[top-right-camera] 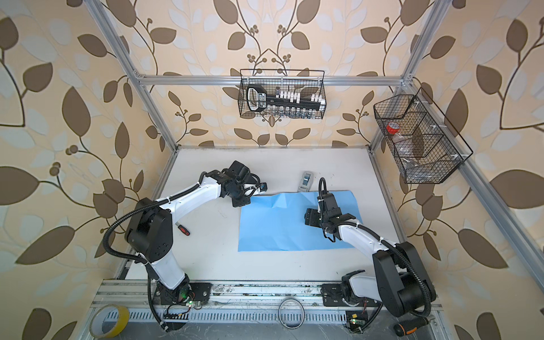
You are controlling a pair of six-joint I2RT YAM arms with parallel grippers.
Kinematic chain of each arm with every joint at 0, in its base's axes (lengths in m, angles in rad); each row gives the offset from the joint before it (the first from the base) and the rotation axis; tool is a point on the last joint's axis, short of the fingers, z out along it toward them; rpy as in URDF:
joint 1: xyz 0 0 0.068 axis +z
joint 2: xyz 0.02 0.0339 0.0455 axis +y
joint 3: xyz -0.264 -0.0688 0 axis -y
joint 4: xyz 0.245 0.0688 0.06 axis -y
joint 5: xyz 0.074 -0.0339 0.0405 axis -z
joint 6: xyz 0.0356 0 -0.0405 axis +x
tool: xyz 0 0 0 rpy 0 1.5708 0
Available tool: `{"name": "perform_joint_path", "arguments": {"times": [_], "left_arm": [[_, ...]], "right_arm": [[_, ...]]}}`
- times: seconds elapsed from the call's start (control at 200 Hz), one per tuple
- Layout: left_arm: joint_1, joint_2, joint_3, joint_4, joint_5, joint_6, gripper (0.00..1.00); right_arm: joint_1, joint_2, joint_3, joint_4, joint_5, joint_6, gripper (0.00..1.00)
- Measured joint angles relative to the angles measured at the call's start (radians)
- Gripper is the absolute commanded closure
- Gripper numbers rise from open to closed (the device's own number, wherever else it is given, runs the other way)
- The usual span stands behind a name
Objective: Wrap a gift box in wrapping paper
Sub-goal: Rotate the wrapping paper at the center of the table.
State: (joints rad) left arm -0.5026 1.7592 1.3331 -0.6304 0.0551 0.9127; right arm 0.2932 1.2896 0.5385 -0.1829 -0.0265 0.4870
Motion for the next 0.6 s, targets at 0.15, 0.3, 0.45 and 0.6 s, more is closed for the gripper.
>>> {"name": "perform_joint_path", "arguments": {"times": [0.15, 0.3, 0.45, 0.6], "left_arm": [[0.001, 0.019, 0.0, 0.025, 0.02, -0.042, 0.71], [0.013, 0.0, -0.005, 0.093, 0.039, -0.151, 0.43], [0.047, -0.126, -0.1, 0.239, 0.071, -0.367, 0.18], [0.094, -0.335, -0.261, 0.399, 0.025, -0.673, 0.07]], "right_arm": [[0.0, -0.031, -0.053, -0.006, -0.032, 0.018, 0.28], [0.034, -0.053, -0.077, 0.01, -0.057, 0.037, 0.33], [0.083, -0.04, -0.079, 0.03, -0.092, 0.036, 0.38], [0.101, -0.039, -0.063, 0.002, -0.105, 0.001, 0.35]]}}
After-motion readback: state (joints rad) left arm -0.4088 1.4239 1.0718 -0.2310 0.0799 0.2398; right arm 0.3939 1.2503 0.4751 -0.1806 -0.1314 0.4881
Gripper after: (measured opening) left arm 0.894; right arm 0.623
